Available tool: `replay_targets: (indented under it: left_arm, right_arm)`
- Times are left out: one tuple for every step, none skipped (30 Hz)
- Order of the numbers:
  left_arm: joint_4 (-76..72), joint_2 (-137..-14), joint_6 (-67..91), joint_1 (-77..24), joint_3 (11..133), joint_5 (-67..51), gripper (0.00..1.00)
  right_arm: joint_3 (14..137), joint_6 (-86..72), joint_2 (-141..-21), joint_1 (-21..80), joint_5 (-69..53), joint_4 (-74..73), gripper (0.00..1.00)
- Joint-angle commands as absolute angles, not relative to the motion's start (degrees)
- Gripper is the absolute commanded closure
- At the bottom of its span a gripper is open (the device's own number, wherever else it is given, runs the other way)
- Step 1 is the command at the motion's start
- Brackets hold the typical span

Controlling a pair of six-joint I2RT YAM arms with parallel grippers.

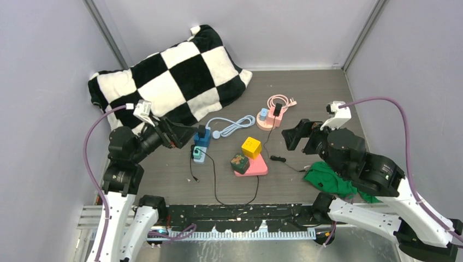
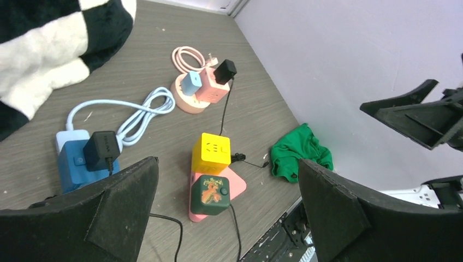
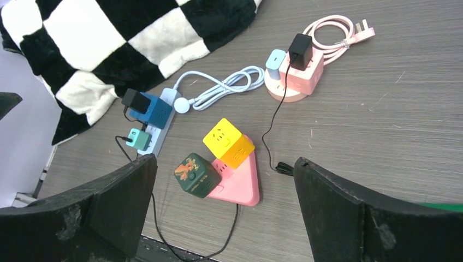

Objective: Insert the plug
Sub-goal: Reset both arms

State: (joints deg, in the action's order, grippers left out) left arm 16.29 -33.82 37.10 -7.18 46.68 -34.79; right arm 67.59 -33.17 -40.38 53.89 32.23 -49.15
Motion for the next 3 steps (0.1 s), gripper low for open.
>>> replay_targets:
  left_arm:
    - [15.05,-33.77,37.22,-7.38,46.04,-31.43,0.00]
    - [15.10,-33.63,37.08,-7.38,45.88,-31.23,0.00]
    - [15.15,-33.37,36.75,-7.38,45.57,-31.06,0.00]
  right_arm:
    - [66.64,-34.54,-41.61,53.89,33.03,-48.65,0.00]
    - [66.62,-34.58,-41.69,53.95,32.89,-48.62,0.00]
    - [66.60,-34.77,-41.95,53.90,32.80,-48.54,0.00]
